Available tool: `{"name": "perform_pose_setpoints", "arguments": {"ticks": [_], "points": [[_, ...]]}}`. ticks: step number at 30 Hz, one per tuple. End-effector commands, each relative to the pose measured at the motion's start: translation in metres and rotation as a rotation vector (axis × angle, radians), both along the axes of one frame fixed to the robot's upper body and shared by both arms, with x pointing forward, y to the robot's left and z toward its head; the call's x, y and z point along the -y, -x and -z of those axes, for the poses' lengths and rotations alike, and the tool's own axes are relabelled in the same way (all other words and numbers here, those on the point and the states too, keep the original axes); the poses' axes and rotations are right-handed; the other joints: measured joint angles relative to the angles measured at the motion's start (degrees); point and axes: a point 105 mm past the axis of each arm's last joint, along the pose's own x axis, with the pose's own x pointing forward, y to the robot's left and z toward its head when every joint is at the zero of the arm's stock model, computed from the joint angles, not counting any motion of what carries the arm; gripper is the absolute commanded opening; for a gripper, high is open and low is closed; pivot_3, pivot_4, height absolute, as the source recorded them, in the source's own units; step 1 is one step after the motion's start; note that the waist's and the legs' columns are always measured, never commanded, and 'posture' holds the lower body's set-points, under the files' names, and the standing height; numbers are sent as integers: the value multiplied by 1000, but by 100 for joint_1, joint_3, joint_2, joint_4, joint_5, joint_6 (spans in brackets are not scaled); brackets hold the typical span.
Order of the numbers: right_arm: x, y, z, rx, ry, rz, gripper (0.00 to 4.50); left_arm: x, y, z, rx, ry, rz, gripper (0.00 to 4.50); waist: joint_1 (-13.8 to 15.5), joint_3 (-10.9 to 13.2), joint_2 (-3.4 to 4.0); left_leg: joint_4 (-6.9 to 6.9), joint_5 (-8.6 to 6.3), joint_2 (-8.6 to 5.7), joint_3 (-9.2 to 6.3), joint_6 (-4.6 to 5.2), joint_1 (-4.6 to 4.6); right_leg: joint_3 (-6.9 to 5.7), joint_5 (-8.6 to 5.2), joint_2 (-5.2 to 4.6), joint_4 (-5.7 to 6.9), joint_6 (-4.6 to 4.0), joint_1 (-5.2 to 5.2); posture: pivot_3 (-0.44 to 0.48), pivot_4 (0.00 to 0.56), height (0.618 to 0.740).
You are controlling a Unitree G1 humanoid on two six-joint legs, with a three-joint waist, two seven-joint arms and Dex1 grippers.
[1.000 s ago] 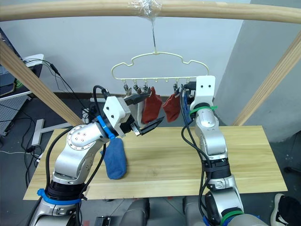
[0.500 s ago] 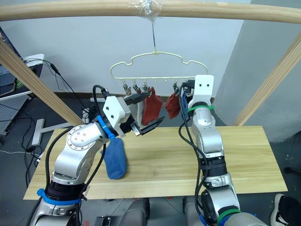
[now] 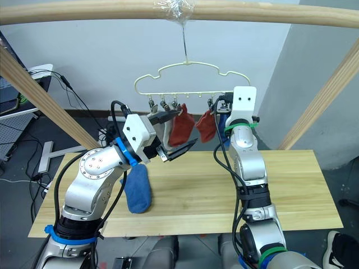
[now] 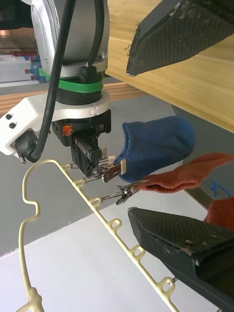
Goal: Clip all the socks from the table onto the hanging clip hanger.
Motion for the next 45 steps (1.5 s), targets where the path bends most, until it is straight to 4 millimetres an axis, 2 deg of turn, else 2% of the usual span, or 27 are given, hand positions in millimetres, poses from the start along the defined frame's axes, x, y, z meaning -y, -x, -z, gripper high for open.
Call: {"name": "perform_pose_setpoints", "arguments": {"ticks": [1,3,5,7,11,15,17,19,22,26,29,31,38,41,45], "points": [[-2,3,-14,40,10,-39,21,3,7,-7,39,10,13,4500,0,0,0,0,0,0,0,0,0,0,0,0,0,0,0,94,246,740],[6,2,-15,16,39,-82,21,-1,4,-1,8,17,-8,4500,0,0,0,0,0,0,0,0,0,0,0,0,1,0,0,74,253,740],[14,3,-14,-29,68,-147,21,-15,-5,19,-100,54,-96,4500,3,0,0,0,0,0,0,0,-1,0,0,0,-2,0,1,74,253,740],[20,5,-13,-77,67,-194,21,-36,-16,48,-214,69,-233,4500,-3,0,0,0,0,-1,1,0,0,1,0,-1,-3,0,2,49,257,740],[27,10,-16,-140,62,-264,21,-75,-30,92,-376,106,-506,4500,-22,0,0,1,-1,2,-4,1,4,-1,-3,1,5,2,1,20,260,740],[31,13,-19,-165,47,-291,21,-95,-31,114,-450,134,-639,4500,-33,0,0,7,0,1,-3,1,1,-2,-14,1,3,22,4,6,263,740],[33,16,-22,-174,64,-319,21,-115,-29,140,-531,150,-781,4500,-31,0,0,7,0,1,-3,1,1,-1,-13,0,2,21,4,8,266,740],[35,19,-23,-185,88,-336,21,-127,-26,159,-587,145,-871,4500,-37,0,0,6,0,0,0,1,2,1,-11,-1,0,19,4,9,270,740],[36,20,-24,-196,96,-341,21,-132,-30,176,-653,148,-943,4500,-37,0,-1,4,-1,0,-1,1,1,-1,-11,-1,-2,17,3,4,271,740],[36,18,-25,-197,90,-329,21,-137,-33,182,-656,115,-990,4500,-40,1,-1,7,0,0,-3,1,1,-2,-12,0,2,24,3,-1,272,740],[35,19,-26,-205,81,-328,21,-140,-29,204,-754,101,-1035,4500,-40,1,-1,8,0,0,-1,0,1,-1,-11,0,0,26,4,-1,273,740],[35,20,-25,-212,81,-328,21,-136,-27,217,-813,67,-1005,4500,-52,1,-1,7,0,0,-1,0,1,-1,-11,0,0,24,4,-1,271,740],[35,19,-26,-221,80,-330,21,-142,-33,225,-849,53,-1018,4500,-41,0,0,7,0,-1,0,0,10,0,-12,-1,0,28,13,-1,272,740],[36,20,-26,-222,81,-331,0,-141,-30,228,-856,49,-1000,3928,-61,-1,1,7,1,-1,-2,1,14,-1,-12,-1,2,29,15,-6,264,740],[39,21,-27,-225,82,-329,0,-136,-27,228,-862,64,-981,2782,-66,-1,2,6,1,-1,-1,0,13,-1,-12,-1,1,28,15,-7,253,740]]}}
